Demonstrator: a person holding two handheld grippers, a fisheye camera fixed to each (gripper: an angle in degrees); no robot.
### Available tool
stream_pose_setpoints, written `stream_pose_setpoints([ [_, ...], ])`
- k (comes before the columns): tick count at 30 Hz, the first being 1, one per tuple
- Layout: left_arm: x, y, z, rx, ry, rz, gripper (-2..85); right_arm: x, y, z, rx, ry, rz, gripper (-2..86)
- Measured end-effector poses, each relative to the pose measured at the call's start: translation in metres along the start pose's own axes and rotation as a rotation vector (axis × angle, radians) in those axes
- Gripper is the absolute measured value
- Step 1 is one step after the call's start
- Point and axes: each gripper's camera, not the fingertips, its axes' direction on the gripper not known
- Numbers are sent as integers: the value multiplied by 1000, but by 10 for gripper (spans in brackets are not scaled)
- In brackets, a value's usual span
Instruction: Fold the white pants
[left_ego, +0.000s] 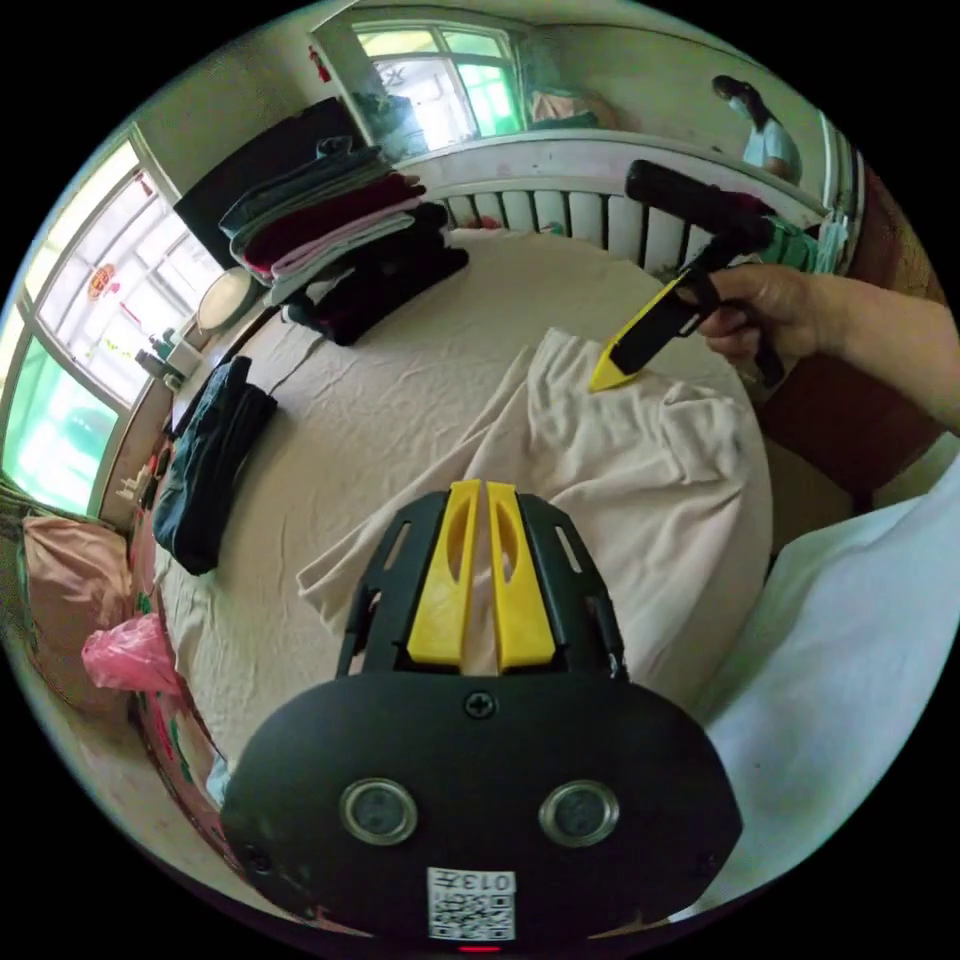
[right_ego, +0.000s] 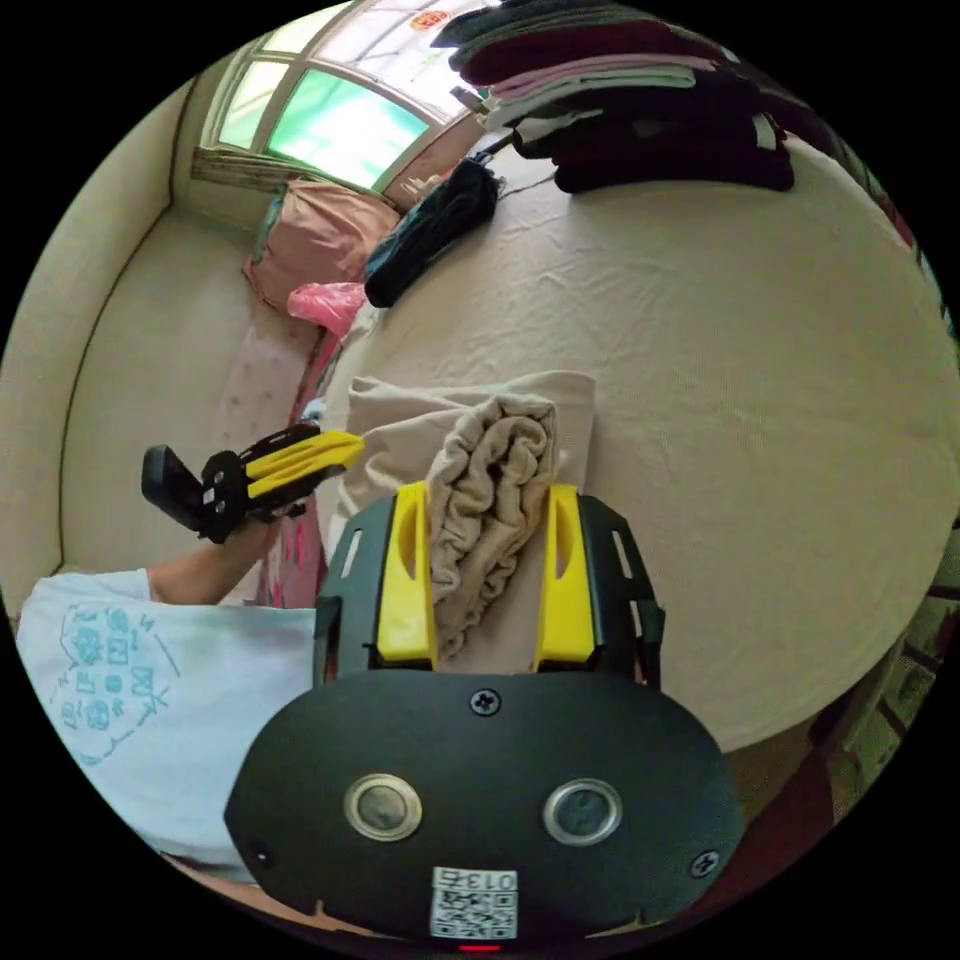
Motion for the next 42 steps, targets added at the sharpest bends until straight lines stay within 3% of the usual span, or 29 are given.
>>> stream_pose_setpoints([
  [5, -53, -7, 38, -96, 36, -171, 1, -82, -9, -24, 28, 226, -308, 85],
  [8, -76, 0, 48, -77, 134, -265, -1, -74, -7, -16, 33, 268, -297, 82],
  [13, -88, -5, 21, -30, 131, -340, -2, -34, -7, -38, 91, -14, -98, 72],
  [16, -84, 3, -11, 33, 120, -276, -2, -63, 8, -78, 118, -80, -186, 47],
  [19, -76, 4, -17, -2, 20, -201, -2, -143, 22, -90, 153, 75, -361, 48],
  [23, -85, -21, -4, -9, 36, -181, -2, -224, 30, -12, -29, 314, -498, 66],
  [26, -93, -36, 16, -81, -22, -153, -2, -220, 51, 34, -113, 546, -501, 48],
  [32, -145, -37, 38, -152, 96, -292, 2, -202, 71, 53, -143, 644, -584, 25],
  [35, -165, -26, 14, -77, 121, -352, 14, -195, 63, 24, -105, 517, -455, 36],
  [39, -192, 18, -28, 30, 138, -419, 71, -136, 71, -50, 191, 315, -193, 146],
  [42, -219, 72, -46, 74, 154, -553, 110, -83, 62, -41, 133, 174, -95, 187],
])
